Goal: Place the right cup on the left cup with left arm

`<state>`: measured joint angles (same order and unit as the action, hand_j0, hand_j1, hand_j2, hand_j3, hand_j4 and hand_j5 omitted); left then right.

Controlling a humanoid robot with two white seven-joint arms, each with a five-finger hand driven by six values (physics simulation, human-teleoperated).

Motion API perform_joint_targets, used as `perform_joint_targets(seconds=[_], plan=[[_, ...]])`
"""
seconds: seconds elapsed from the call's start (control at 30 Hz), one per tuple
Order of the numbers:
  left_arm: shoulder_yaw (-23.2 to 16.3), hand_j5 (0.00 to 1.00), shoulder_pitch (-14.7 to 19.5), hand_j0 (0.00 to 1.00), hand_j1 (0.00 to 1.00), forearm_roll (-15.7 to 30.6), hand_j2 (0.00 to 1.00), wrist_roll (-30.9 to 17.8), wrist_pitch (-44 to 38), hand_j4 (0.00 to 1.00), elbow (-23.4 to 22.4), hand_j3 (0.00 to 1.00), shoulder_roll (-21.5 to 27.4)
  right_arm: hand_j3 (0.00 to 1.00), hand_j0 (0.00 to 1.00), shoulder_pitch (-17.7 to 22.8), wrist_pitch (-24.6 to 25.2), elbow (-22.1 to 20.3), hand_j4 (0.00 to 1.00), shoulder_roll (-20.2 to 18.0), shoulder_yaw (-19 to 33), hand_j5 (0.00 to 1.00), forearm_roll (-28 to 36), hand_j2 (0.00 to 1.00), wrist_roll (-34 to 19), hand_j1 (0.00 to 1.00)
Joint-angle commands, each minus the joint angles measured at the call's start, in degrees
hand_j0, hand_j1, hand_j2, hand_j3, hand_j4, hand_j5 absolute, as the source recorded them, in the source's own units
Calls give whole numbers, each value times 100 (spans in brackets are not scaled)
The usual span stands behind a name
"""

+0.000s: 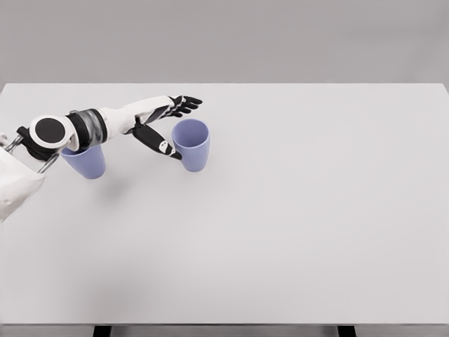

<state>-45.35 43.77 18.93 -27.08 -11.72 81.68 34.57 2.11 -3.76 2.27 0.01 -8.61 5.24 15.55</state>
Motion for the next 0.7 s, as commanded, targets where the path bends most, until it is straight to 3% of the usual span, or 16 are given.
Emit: perform_joint_targets(seconds=[0.0,0.67], plan=[[9,100,0,100,100,15,100,1,3,100,-91,100,-38,100,100,0,-2,1,100,-1,-1,100,3,100,0,100],[-9,100,0,100,100,15,100,1,3,100,-372,100,-328,100,100,0,-2,1,100,-1,-1,100,3,100,0,100]])
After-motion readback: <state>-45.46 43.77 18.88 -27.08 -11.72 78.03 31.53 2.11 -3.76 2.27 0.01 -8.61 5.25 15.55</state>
